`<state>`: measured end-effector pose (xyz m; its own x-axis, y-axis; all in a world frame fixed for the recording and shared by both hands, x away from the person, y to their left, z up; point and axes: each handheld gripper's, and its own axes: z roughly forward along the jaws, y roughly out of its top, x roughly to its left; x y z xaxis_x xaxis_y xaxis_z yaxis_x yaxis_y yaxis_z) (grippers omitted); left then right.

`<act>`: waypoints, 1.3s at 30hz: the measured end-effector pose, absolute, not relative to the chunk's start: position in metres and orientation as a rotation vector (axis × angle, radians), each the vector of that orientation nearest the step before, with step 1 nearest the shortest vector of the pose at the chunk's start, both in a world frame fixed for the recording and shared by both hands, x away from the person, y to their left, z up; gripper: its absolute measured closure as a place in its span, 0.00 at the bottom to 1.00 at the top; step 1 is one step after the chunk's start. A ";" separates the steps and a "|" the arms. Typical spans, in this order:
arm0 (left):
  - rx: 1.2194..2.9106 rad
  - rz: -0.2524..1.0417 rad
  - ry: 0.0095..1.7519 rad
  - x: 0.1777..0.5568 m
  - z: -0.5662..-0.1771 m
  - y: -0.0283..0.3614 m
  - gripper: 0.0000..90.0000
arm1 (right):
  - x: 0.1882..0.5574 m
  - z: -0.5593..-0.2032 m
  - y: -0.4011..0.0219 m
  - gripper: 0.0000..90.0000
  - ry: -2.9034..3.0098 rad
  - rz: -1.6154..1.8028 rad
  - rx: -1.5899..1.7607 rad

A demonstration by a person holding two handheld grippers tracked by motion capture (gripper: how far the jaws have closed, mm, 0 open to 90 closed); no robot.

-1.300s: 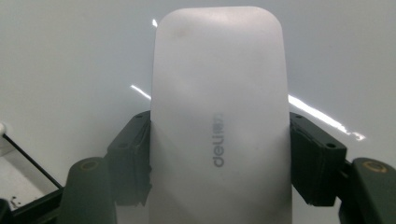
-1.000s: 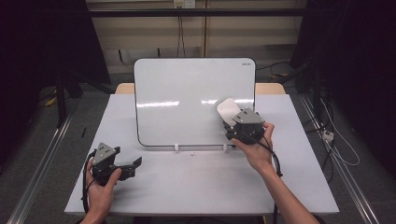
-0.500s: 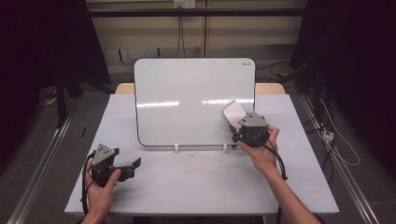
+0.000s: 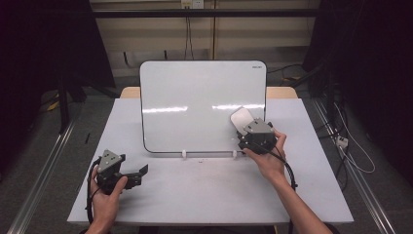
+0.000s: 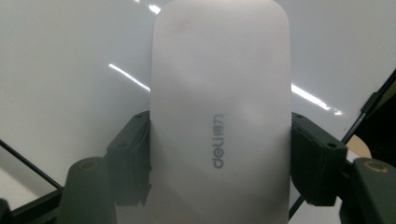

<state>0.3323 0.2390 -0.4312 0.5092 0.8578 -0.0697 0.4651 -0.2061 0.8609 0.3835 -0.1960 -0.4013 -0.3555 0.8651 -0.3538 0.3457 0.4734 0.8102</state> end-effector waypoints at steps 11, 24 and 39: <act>1.843 0.542 1.093 0.331 -0.431 0.241 0.08 | 0.384 -0.401 -0.196 0.34 1.919 0.817 1.021; 1.848 0.538 1.091 0.331 -0.431 0.240 0.08 | 0.385 -0.400 -0.205 0.19 1.961 0.889 1.096; 1.880 0.528 1.058 0.332 -0.434 0.231 0.08 | 0.364 -0.402 -0.225 0.08 1.981 1.017 1.148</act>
<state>0.3324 0.2310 -0.4337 0.5452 0.8365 -0.0561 0.4578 -0.2410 0.8558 0.3645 -0.2246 -0.4020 -0.4253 0.8950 -0.1347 0.4124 0.3242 0.8514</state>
